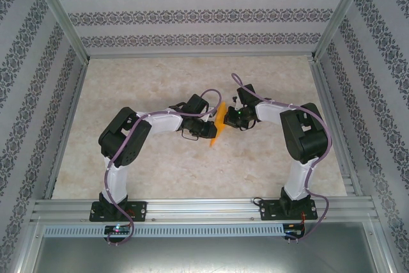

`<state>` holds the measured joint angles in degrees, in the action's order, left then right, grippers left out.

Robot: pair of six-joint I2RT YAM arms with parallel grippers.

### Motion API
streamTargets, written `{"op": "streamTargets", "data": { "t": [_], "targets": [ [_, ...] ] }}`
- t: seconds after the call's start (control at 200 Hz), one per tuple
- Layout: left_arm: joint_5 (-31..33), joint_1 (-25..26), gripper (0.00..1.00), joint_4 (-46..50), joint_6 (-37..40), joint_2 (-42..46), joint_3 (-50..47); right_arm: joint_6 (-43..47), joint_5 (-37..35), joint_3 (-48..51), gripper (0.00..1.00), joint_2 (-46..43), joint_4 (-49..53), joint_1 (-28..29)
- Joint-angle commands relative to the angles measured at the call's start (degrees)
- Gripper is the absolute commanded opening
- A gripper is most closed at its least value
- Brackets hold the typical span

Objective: Fold a paper plane with a square sheet of paper (pick it up from the middle)
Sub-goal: Fold the wing for the fifth time at the center of the table.

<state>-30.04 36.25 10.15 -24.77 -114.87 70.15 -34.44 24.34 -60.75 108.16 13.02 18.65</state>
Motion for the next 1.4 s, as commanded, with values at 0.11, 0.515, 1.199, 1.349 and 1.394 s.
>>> {"op": "streamTargets", "data": {
  "t": [0.11,0.515,1.199,1.349,1.394],
  "targets": [
    [-0.3,-0.4,0.18,-0.6,0.2,-2.2,0.9,0.9,-6.0,1.6,0.01,2.0,4.4,0.5],
    [3.9,-0.4,0.18,2.8,3.7,-2.7,-1.2,0.3,-4.4,1.6,0.11,-2.5,4.5,0.3],
    [4.4,-0.2,0.17,2.2,7.5,-2.3,-3.9,-13.6,10.1,7.7,0.06,-7.6,-14.5,0.3],
    [4.3,0.0,0.17,2.2,7.7,-2.4,-3.8,-16.8,12.0,8.1,0.05,-3.8,-19.5,1.3],
    [4.2,0.0,0.17,2.5,7.8,-2.3,-3.7,-17.1,12.1,8.3,0.05,-3.1,-20.6,1.2]
  ]
}}
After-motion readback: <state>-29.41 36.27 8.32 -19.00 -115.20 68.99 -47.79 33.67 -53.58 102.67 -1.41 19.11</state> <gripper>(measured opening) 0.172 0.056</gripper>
